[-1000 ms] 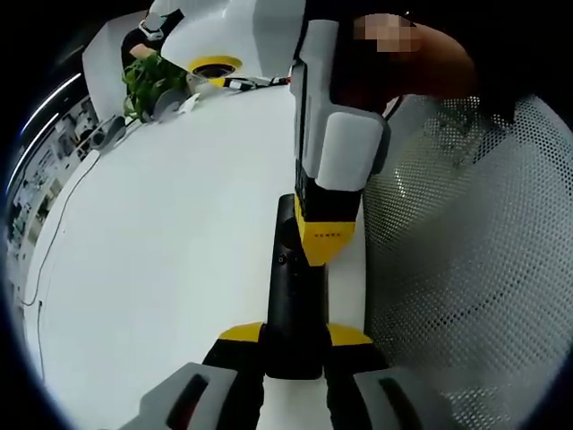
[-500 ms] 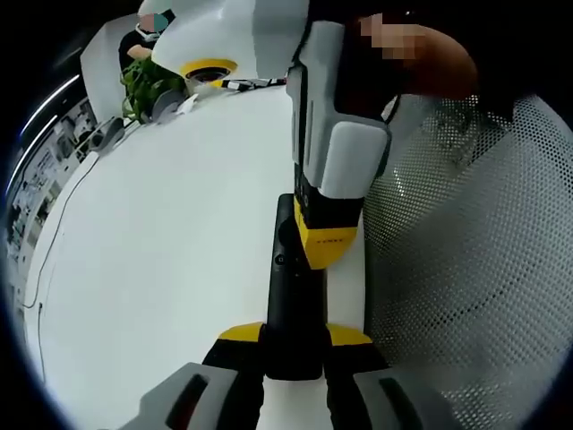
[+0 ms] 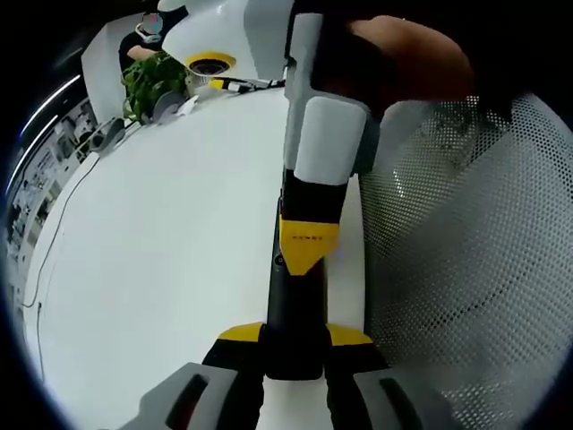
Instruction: Press the specified remote control buttons in sequence, fully releasing each button before pressing the next.
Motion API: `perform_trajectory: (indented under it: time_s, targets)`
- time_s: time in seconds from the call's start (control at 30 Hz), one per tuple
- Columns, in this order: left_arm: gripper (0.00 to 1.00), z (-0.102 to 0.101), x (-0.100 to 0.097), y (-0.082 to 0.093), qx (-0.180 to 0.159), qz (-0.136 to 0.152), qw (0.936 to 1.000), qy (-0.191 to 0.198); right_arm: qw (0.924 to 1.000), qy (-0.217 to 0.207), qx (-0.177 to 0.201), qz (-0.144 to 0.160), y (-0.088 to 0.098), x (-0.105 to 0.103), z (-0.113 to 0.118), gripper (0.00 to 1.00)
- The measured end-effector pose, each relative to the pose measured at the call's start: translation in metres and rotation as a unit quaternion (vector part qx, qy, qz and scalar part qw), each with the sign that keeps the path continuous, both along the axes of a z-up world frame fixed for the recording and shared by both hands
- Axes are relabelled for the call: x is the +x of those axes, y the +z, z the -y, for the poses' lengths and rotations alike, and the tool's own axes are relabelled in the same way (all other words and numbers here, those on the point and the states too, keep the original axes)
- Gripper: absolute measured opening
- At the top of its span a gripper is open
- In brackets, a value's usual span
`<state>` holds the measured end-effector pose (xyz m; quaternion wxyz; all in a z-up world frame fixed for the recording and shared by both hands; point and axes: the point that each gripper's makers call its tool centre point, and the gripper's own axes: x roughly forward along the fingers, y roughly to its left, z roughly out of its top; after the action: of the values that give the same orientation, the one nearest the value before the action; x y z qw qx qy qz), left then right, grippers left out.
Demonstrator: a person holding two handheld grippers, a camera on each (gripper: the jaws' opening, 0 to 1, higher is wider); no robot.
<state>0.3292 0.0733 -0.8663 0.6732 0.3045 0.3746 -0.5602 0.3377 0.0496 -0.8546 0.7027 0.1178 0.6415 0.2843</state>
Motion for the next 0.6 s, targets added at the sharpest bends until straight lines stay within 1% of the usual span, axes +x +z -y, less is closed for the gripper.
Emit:
perform_trajectory:
  time_s: [0.17,0.33,0.47,0.57,0.6]
  targets:
    - [0.25,-0.0002,-0.0001,0.0003,-0.002,-0.001,1.0,0.0,0.9999,-0.004,0.009,0.004,0.0001,0.002,-0.0028,0.0]
    - [0.25,-0.0003,-0.0001,0.0005,-0.005,-0.001,1.0,0.001,0.9996,-0.012,0.026,-0.003,-0.0002,0.0029,-0.006,0.0]
    - [0.25,-0.0005,-0.0001,0.0005,-0.007,-0.002,1.0,0.001,0.9999,-0.004,0.012,-0.006,-0.0045,-0.0002,-0.0042,0.0]
    - [0.25,-0.0004,-0.0002,0.0005,-0.008,-0.002,1.0,0.0,1.0,0.006,0.007,0.002,-0.0034,-0.0006,-0.005,0.0]
    - [0.25,-0.0004,0.0001,0.0002,-0.008,-0.002,1.0,0.0,0.9999,0.013,0.002,0.01,-0.0033,-0.0004,-0.0051,0.0]
